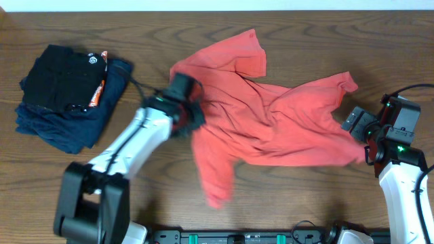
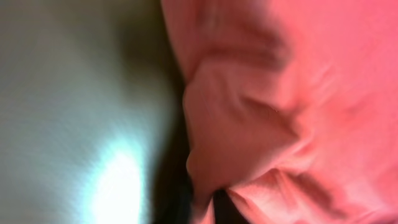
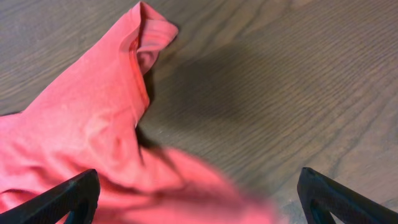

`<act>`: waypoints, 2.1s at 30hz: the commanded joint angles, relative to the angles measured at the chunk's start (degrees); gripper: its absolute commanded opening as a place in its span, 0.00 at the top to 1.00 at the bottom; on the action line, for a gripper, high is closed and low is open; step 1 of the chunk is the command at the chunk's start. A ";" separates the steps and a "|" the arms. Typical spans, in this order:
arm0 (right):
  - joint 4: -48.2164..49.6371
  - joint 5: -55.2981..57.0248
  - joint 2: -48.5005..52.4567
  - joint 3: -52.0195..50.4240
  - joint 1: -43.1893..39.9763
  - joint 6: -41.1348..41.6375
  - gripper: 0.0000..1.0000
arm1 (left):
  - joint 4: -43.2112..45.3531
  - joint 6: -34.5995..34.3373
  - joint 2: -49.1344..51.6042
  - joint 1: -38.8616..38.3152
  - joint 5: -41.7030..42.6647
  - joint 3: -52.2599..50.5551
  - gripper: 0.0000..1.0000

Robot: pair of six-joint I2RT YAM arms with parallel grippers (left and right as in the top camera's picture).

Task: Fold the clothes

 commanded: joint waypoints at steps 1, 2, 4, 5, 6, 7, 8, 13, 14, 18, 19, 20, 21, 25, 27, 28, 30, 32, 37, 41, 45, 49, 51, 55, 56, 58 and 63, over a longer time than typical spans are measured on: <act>-0.24 -0.20 0.13 0.83 -0.59 -0.96 0.01 | -0.15 4.70 -1.86 4.35 -4.44 4.24 0.46; -0.52 -0.20 0.13 0.83 -0.59 -0.96 0.01 | -0.61 4.70 -1.84 5.05 -3.15 4.35 0.38; -1.62 -0.22 0.13 0.83 -0.59 -0.94 0.01 | -3.85 4.68 -1.73 5.44 -1.62 4.33 0.23; -2.62 -0.31 0.13 0.83 -0.57 -0.83 0.02 | -6.73 4.68 -1.64 5.40 -1.60 4.33 0.19; -3.87 -0.81 0.13 0.83 -0.57 -0.68 0.04 | -9.60 4.68 -1.53 5.20 -1.60 4.33 0.17; -5.05 -1.70 0.15 0.83 -0.57 -0.68 0.06 | -12.87 4.68 -1.46 4.94 -1.60 4.22 0.16; -6.54 -2.69 0.15 0.83 -0.57 -0.52 0.09 | -15.39 4.68 -1.46 4.70 -1.60 4.04 0.16; -16.74 -4.04 0.52 0.31 -0.46 5.81 0.14 | -23.50 4.68 -1.46 2.89 -1.57 2.51 0.16; -17.92 -4.02 0.90 -0.04 -0.46 6.78 0.12 | -23.87 4.68 -1.46 2.43 -1.57 2.10 0.16; -18.51 -4.39 3.06 -1.90 -0.46 7.26 0.11 | -23.30 4.68 -1.44 1.16 -1.57 1.57 0.16; -18.47 -4.87 3.78 -2.56 -0.44 7.23 0.11 | -23.02 4.68 -1.44 0.94 -1.57 1.57 0.16; -18.45 -5.42 4.42 -3.17 -0.44 7.23 0.11 | -22.97 4.68 -1.44 0.81 -1.57 1.57 0.16; -18.27 -6.27 5.33 -4.00 -0.44 7.26 0.11 | -23.02 4.68 -1.44 0.81 -1.57 1.57 0.16; -16.37 -7.80 8.70 -6.38 -0.42 7.23 0.12 | -23.02 4.68 -1.44 0.81 -1.60 1.57 0.16; -14.99 -7.96 10.64 -7.28 -0.42 7.23 0.16 | -23.02 4.68 -1.44 0.81 -1.60 1.57 0.16; -14.40 -7.93 11.30 -7.54 -0.42 7.23 0.18 | -23.02 4.68 -1.44 0.81 -1.60 1.57 0.16; -12.83 -7.93 13.07 -7.89 -0.42 7.26 0.28 | -22.88 4.68 -1.44 0.81 -1.60 1.57 0.15; -11.17 -7.89 14.38 -7.89 -0.42 7.23 0.46 | -22.73 4.68 -1.44 0.81 -1.57 1.57 0.15; -0.17 -4.44 15.63 -7.76 -0.61 8.52 0.89 | -21.42 4.68 -1.44 0.83 -1.60 1.57 0.15; 10.86 0.42 15.63 -5.49 -1.44 11.30 0.88 | -19.34 4.68 -1.44 0.81 -1.60 1.57 0.15; 16.46 2.43 15.63 -1.22 -2.71 11.30 0.82 | -17.25 4.68 -1.44 0.81 -1.60 1.57 0.15; 15.30 6.19 15.69 1.66 -3.50 10.71 0.74 | -17.44 4.66 -1.44 0.81 -1.57 1.57 0.15; 12.37 6.71 15.67 1.99 -3.87 10.64 0.65 | -18.67 4.66 -1.44 0.81 -1.57 1.57 0.15; 0.00 1.92 15.67 1.95 -3.89 10.71 0.56 | -22.01 4.68 -1.44 0.81 -1.57 1.57 0.15; -2.89 0.59 15.69 1.79 -3.85 10.97 0.55 | -22.64 4.68 -1.44 0.81 -1.57 1.57 0.15; -6.43 -1.88 15.69 1.16 -3.80 11.26 0.52 | -23.52 4.68 -1.44 0.81 -1.57 1.57 0.15; -8.85 -9.75 15.67 0.72 -3.78 5.92 0.49 | -24.76 4.68 -1.44 0.81 -1.51 1.55 0.15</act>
